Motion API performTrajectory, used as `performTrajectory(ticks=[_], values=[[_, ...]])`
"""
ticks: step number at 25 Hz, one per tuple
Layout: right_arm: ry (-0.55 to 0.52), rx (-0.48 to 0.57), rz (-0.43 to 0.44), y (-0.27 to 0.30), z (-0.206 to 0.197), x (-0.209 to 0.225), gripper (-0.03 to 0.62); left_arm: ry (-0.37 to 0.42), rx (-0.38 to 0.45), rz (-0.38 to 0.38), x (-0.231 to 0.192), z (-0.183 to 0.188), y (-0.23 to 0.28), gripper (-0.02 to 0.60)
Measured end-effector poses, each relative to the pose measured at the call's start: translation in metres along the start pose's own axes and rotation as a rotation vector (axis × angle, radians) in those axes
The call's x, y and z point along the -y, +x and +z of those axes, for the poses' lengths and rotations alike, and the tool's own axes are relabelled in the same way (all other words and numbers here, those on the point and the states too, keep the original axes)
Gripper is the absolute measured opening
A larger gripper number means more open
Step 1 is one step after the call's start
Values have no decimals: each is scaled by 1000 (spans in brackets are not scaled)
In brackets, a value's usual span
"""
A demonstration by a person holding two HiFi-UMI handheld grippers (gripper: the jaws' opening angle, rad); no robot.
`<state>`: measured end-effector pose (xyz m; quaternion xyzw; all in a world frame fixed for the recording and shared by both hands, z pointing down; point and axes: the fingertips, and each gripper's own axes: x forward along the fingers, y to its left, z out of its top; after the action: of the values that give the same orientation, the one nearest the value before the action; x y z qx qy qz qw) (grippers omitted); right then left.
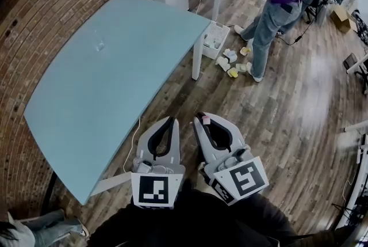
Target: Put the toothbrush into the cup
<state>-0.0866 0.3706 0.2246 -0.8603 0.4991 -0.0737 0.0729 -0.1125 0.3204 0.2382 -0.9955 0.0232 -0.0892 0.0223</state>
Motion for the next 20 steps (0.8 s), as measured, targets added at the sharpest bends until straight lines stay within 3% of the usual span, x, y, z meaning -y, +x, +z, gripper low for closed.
performTrajectory(ticks=[20], values=[[13,16,192,98,38,109,23,54,1,128,-2,41,146,8]])
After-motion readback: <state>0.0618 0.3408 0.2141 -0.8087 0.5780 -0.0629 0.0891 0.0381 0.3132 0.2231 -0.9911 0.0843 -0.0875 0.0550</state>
